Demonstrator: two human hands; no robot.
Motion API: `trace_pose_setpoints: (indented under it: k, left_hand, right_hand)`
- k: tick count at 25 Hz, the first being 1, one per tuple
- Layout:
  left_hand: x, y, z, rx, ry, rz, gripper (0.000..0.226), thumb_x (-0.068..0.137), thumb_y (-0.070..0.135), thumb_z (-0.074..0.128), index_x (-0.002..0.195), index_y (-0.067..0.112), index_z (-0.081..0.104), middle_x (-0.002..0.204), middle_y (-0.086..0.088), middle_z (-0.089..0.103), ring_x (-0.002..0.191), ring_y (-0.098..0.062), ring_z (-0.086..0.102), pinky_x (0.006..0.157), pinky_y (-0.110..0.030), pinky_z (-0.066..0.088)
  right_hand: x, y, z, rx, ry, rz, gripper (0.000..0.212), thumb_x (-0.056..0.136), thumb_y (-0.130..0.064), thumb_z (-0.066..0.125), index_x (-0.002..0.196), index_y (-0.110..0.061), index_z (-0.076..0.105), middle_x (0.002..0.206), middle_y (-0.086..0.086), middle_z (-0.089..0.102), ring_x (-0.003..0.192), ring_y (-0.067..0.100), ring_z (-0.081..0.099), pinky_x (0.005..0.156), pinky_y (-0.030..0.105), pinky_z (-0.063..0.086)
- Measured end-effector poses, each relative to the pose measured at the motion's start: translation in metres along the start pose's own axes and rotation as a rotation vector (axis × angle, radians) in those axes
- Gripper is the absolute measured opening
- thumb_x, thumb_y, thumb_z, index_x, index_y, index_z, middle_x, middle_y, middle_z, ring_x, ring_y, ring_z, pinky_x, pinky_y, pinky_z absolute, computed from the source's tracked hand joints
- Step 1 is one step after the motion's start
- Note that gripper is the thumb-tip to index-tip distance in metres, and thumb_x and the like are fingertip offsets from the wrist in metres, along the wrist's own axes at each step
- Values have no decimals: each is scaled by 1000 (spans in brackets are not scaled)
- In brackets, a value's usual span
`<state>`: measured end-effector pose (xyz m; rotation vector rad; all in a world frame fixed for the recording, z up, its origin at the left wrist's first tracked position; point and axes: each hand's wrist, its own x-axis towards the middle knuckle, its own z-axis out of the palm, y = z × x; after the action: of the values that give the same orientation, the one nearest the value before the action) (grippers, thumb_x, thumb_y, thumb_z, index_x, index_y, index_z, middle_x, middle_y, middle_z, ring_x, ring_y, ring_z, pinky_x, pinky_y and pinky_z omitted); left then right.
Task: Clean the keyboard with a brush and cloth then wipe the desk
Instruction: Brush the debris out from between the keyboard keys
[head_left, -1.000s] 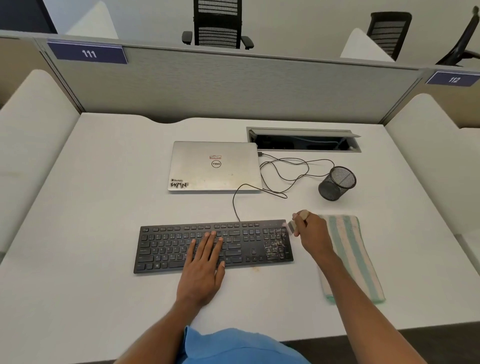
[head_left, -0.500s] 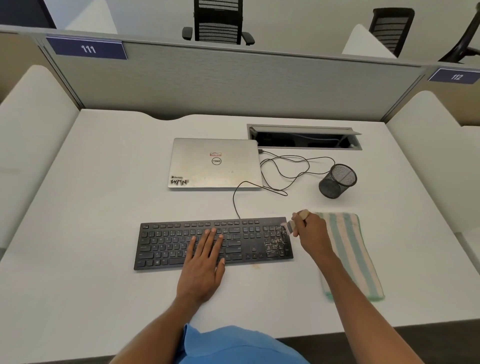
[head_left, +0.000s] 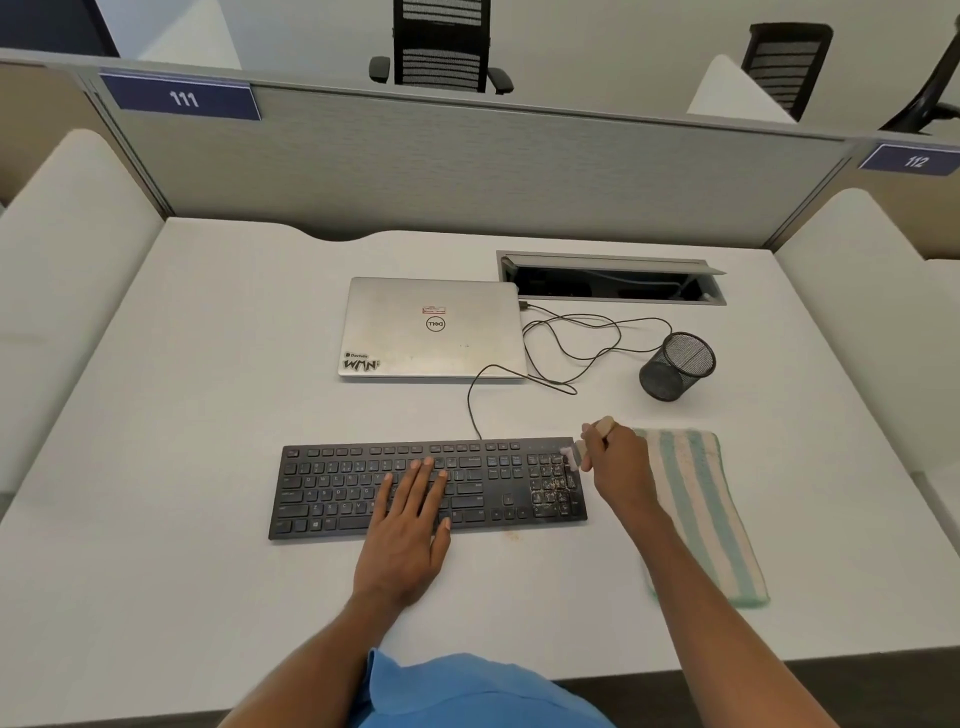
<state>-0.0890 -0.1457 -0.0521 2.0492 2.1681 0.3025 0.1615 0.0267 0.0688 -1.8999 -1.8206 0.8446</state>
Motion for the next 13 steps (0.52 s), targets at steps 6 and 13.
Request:
trace_pose_setpoints:
  k: [6, 13]
  left_hand:
    - [-1, -1, 1, -2, -4, -6, 67, 109, 46, 31, 169, 19, 18, 177, -2, 11, 164, -19, 5, 131, -53, 11]
    - [0, -1, 1, -17, 12, 8, 65, 109, 44, 34, 168, 18, 23, 177, -3, 13, 164, -20, 8, 130, -54, 13]
  right_hand:
    - [1, -1, -9, -31, -35, -20, 42, 104, -29, 48, 74, -4, 62, 59, 6, 67, 59, 22, 65, 59, 37, 50]
    - [-6, -10, 7, 54, -4, -61, 40, 105, -27, 47, 77, -1, 57, 62, 10, 65, 56, 11, 59, 57, 26, 47]
